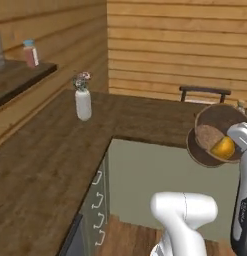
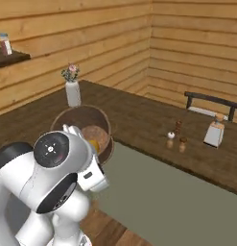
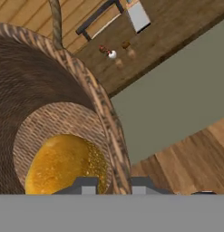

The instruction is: Open the cabinet, pick up the bread from the cabinet and place it in the basket. Then move the basket to the dining counter.

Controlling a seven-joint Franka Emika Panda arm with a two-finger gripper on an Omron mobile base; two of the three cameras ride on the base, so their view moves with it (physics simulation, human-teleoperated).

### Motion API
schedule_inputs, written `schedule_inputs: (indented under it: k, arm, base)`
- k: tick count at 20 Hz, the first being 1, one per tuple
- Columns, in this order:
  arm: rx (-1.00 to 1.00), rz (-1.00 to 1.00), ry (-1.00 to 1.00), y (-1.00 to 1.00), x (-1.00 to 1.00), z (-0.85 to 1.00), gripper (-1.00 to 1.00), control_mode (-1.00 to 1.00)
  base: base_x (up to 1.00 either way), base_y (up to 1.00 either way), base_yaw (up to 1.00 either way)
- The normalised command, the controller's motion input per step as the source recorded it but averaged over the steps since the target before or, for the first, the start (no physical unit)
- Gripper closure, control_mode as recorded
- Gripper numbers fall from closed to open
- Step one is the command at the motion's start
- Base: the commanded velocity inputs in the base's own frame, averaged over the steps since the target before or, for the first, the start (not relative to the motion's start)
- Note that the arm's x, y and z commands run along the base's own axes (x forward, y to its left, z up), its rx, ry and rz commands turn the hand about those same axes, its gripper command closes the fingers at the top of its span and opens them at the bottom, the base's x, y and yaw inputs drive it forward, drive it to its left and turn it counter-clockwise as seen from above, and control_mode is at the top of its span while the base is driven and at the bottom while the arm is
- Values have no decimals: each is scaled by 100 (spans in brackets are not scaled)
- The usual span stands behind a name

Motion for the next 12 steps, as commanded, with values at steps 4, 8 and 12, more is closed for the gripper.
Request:
schedule_inputs:
  k: [4, 8, 12]
  arm:
    - [0, 0, 0, 0, 0, 0, 100, 100]
    - [0, 0, 0, 0, 0, 0, 100, 100]
    - [0, 0, 0, 0, 0, 0, 100, 100]
  base:
    - [2, -75, -77]
    - [13, -100, -32]
    - [18, -100, -17]
